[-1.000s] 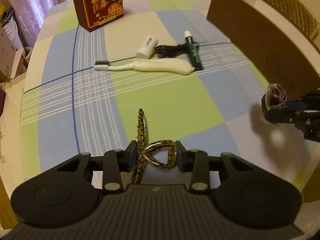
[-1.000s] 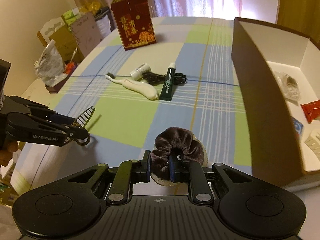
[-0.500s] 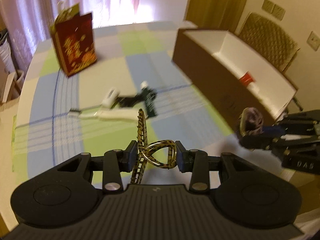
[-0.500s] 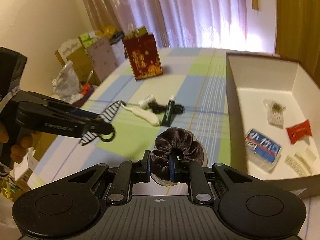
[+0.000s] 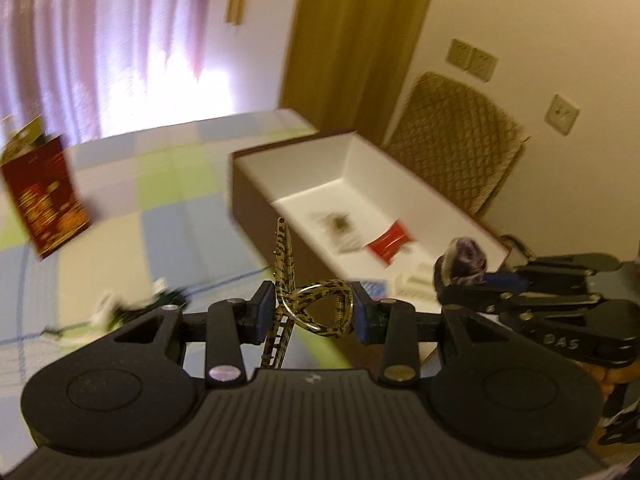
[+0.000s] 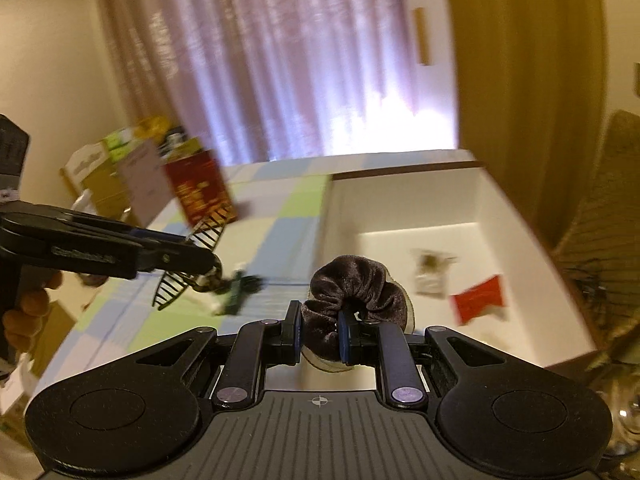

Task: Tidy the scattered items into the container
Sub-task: 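Carry the scrunchie and claw clip with both tools over the cardboard box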

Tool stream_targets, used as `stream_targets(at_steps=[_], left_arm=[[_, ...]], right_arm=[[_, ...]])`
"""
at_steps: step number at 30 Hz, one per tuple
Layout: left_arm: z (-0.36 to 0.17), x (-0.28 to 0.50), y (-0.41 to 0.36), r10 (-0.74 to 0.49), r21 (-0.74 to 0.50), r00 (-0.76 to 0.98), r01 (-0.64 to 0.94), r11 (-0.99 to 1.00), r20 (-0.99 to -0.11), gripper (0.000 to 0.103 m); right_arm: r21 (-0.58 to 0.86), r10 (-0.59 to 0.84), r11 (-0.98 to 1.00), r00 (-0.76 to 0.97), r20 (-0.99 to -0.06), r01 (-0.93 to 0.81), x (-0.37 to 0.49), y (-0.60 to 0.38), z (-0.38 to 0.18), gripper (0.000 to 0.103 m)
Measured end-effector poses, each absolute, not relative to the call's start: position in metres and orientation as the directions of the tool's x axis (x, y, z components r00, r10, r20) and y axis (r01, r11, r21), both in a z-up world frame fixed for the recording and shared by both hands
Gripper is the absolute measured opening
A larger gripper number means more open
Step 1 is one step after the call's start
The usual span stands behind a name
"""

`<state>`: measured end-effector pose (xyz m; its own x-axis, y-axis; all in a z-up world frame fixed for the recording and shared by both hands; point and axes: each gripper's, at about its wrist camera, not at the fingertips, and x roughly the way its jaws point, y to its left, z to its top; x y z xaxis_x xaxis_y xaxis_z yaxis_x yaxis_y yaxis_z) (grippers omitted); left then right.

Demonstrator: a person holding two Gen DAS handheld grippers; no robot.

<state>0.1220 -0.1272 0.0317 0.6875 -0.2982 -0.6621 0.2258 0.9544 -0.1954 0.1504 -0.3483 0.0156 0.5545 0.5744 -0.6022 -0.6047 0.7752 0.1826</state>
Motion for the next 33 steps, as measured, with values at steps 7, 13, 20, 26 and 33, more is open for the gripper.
stream_targets(at_steps=[7, 13, 20, 26, 33], left_arm=[[0.036, 0.162, -0.174, -0.346, -0.204, 0.695, 0.281, 0.938, -0.631, 0.034], [0.029, 0.192, -0.198, -0.345, -0.206, 0.687, 0.28, 0.938, -0.639, 0.034], [0.009, 0.223, -0.217, -0.331, -0.212, 0.649, 0.257, 0.943, -0.685, 0.034], [-0.015, 0.257, -0.228, -0.291, -0.196, 0.605, 0.219, 0.956, -0.741, 0.034], [-0.035, 0.289, -0.23, -0.242, -0.172, 0.549, 0.176, 0.969, -0.8, 0.034]], right_arm=[[0.163, 0.534, 0.81, 0.593, -0.602, -0.563, 0.182, -0.374, 0.015, 0.02], [0.172, 0.541, 0.803, 0.578, -0.611, -0.57, 0.204, -0.384, 0.006, 0.02], [0.174, 0.551, 0.78, 0.528, -0.646, -0.601, 0.24, -0.384, -0.012, 0.02], [0.167, 0.547, 0.754, 0.465, -0.696, -0.635, 0.269, -0.373, -0.026, 0.02], [0.178, 0.521, 0.742, 0.389, -0.759, -0.646, 0.297, -0.361, -0.042, 0.021]])
